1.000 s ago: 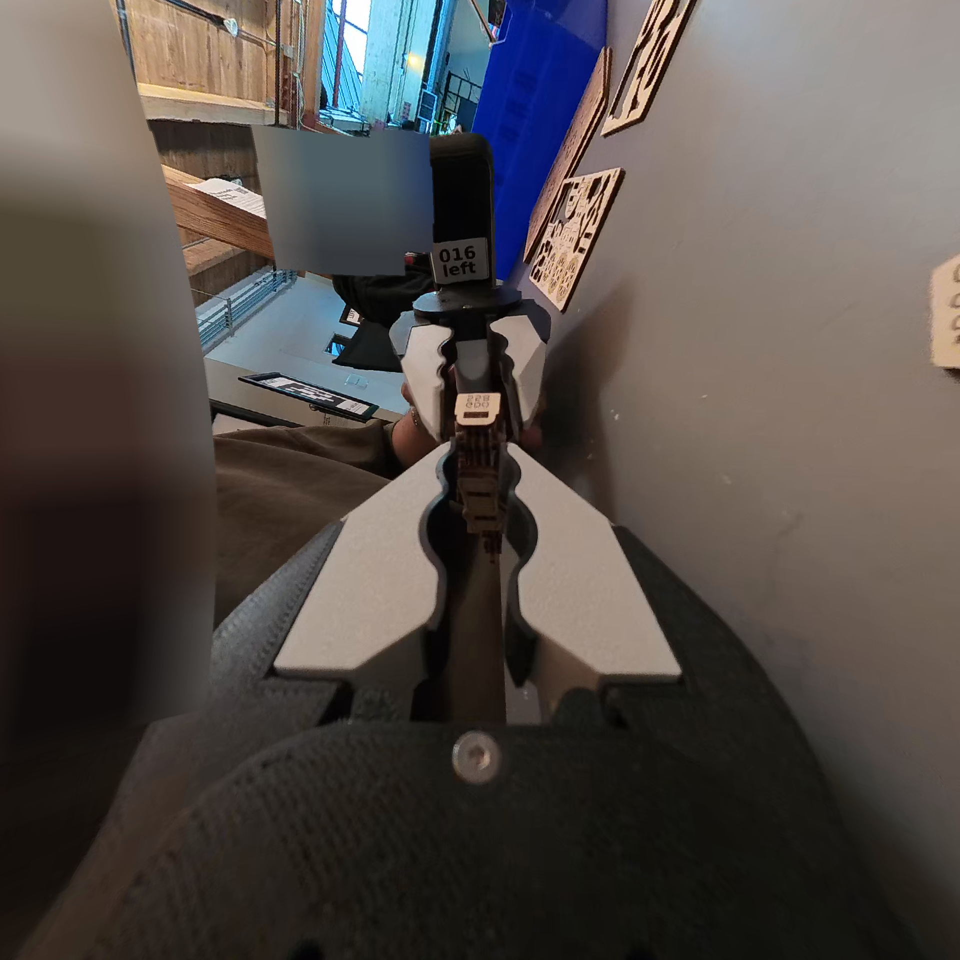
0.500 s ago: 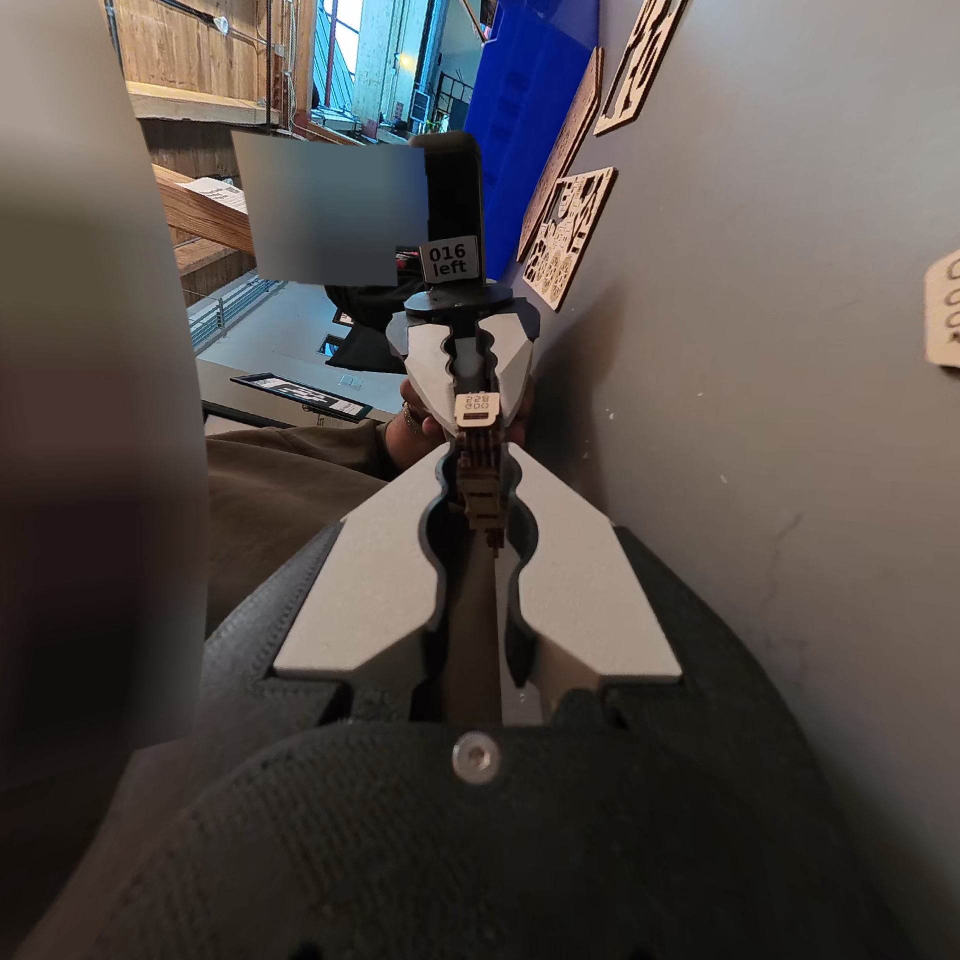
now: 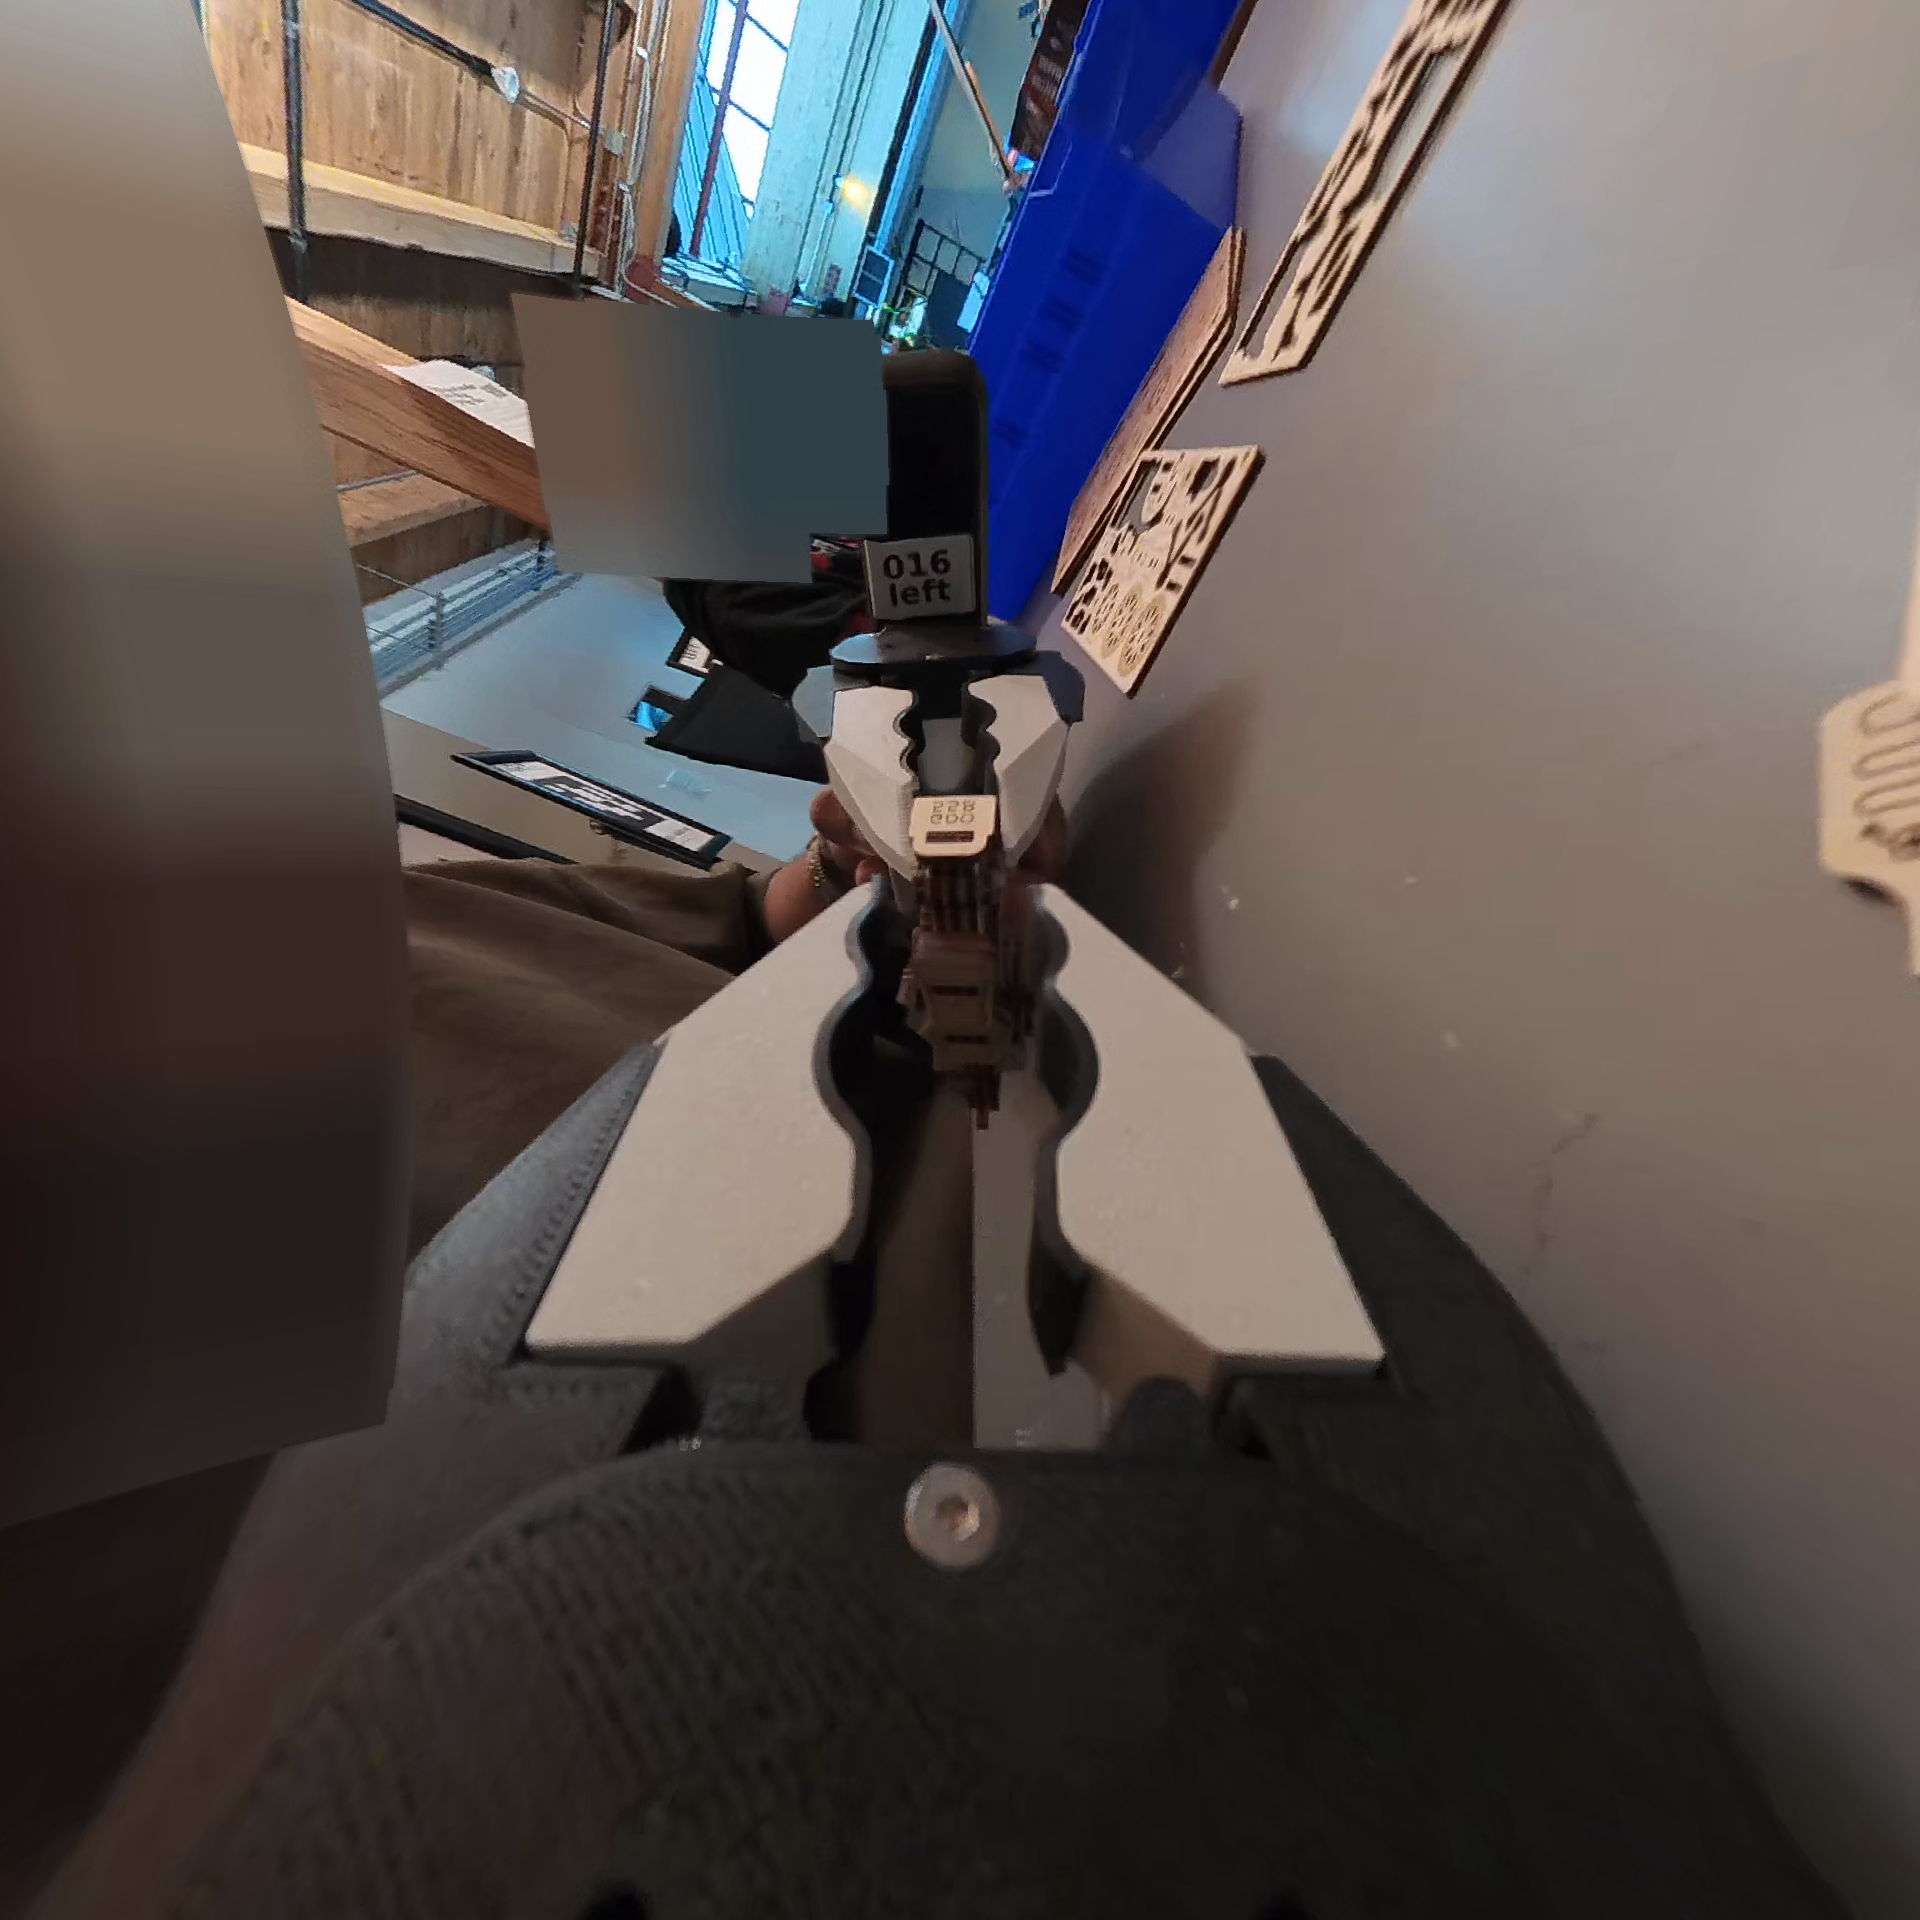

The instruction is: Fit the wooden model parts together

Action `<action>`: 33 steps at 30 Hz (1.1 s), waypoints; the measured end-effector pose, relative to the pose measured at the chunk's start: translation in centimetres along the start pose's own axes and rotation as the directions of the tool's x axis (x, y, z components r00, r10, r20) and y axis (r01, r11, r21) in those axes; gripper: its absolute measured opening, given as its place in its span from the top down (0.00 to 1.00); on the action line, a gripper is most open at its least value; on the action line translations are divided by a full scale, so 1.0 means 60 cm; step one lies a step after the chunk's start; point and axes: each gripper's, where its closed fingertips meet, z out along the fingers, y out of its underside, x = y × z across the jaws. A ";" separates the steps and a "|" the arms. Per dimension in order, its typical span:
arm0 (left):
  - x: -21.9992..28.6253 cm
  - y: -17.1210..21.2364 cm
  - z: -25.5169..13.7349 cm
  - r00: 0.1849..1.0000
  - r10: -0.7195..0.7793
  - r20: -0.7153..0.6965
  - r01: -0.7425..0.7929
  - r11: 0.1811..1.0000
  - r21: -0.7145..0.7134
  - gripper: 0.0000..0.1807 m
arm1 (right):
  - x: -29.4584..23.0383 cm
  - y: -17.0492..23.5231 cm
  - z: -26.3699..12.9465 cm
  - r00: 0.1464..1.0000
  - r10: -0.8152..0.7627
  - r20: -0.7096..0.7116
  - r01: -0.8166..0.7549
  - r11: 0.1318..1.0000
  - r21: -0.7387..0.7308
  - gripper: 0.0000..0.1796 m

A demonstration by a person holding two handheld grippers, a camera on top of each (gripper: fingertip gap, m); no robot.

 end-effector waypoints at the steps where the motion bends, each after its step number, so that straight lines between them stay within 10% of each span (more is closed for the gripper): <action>1: -0.001 -0.003 -0.002 1.000 0.005 0.004 -0.005 1.000 0.012 0.93 | 0.000 -0.002 -0.002 1.000 -0.018 -0.007 0.018 1.000 0.001 0.84; 15: 0.004 -0.027 -0.013 0.998 0.068 0.015 -0.069 0.993 0.097 0.95 | 0.009 0.010 0.014 0.905 -0.372 -0.207 0.353 0.928 -0.121 0.77; 33: 0.049 -0.005 0.001 0.930 0.367 -0.010 -0.366 0.930 0.030 0.95 | -0.044 0.002 0.012 0.868 -0.488 -0.087 0.484 0.873 -0.062 0.92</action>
